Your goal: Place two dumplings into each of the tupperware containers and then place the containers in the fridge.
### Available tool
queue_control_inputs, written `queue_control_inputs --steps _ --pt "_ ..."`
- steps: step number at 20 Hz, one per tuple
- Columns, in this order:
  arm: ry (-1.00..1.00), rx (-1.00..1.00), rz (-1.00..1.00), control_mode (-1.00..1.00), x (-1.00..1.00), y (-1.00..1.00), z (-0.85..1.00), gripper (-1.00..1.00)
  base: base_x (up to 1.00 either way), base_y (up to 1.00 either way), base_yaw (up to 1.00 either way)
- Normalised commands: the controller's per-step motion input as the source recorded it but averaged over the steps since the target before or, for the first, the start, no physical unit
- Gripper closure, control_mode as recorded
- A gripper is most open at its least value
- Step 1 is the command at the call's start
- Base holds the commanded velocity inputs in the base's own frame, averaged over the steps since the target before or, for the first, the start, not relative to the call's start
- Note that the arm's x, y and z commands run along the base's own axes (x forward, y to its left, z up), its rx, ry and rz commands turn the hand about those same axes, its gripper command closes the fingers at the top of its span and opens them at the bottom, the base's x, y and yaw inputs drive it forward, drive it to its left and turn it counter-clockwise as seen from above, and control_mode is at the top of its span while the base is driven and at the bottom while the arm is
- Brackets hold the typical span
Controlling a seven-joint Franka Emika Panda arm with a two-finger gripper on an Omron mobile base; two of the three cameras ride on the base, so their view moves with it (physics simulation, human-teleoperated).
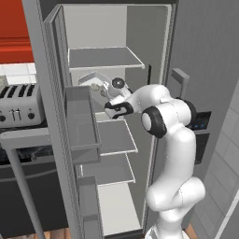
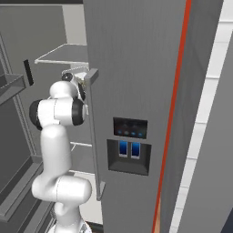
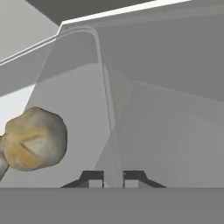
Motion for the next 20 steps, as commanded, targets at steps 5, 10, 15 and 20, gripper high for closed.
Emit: queue_control_inputs --steps 5,10,15,20 --pt "-0.04 0.0 0.0 -1.0 0.26 0.0 -0.1 -1.0 0.0 0.0 0.0" --pt "-0.14 0.02 0.0 -1.0 0.18 -0.03 -0.01 -1.0 0.0 0.0 0.0" --pt "-0.19 0.03 0.0 -1.0 0.05 -0.02 0.0 -1.0 0.0 0.0 0.0" --pt "-0.2 0.03 0.0 -1.0 0.0 0.0 0.0 -1.0 0.0 0.0 0.0"
